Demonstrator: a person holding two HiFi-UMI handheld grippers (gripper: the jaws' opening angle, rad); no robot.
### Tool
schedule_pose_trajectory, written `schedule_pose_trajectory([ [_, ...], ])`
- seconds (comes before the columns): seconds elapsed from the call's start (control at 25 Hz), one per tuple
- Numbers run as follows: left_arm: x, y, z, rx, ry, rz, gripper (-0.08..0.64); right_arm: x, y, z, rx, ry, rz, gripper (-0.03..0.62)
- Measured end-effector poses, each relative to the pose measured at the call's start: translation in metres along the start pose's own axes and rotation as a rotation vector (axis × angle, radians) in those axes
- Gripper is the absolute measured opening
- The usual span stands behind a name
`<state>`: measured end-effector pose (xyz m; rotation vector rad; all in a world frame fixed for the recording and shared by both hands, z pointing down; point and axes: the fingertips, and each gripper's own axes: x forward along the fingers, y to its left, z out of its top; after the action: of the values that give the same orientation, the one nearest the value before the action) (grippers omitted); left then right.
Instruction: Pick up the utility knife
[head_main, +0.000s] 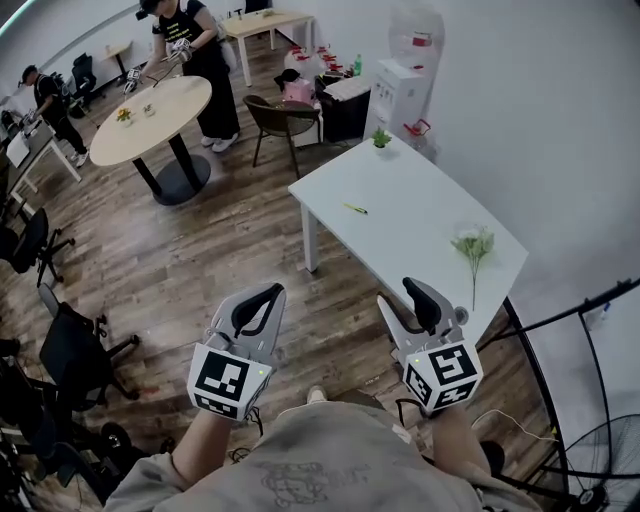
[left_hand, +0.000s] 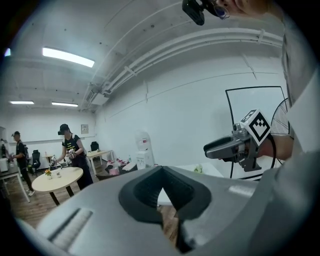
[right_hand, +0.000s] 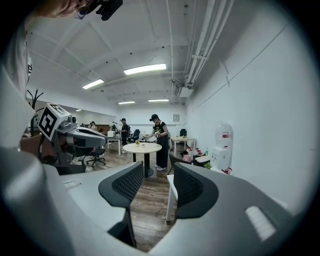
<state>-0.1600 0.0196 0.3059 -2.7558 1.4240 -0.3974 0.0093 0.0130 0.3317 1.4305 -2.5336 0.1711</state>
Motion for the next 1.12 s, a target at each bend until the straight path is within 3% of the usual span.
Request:
schedule_pose_trajectory([
  [0.64, 0.135, 0.058, -0.041, -0.019, 0.119, -0.022, 0.000, 0.126, -0.103, -0.054, 0.080, 0.137, -0.029, 0.215],
  [0.92, 0.227, 0.087, -0.064, -0.067, 0.208, -0.028, 0.000, 0.205, -0.164, -0.073, 0.087, 0.225, 0.005, 0.215],
  [1.12, 0.290, 0.112, -0.089, -0.090, 0.278, -0.022, 0.000, 0.264, -0.200, -0.112, 0.128, 0.347, 0.057, 0.215],
])
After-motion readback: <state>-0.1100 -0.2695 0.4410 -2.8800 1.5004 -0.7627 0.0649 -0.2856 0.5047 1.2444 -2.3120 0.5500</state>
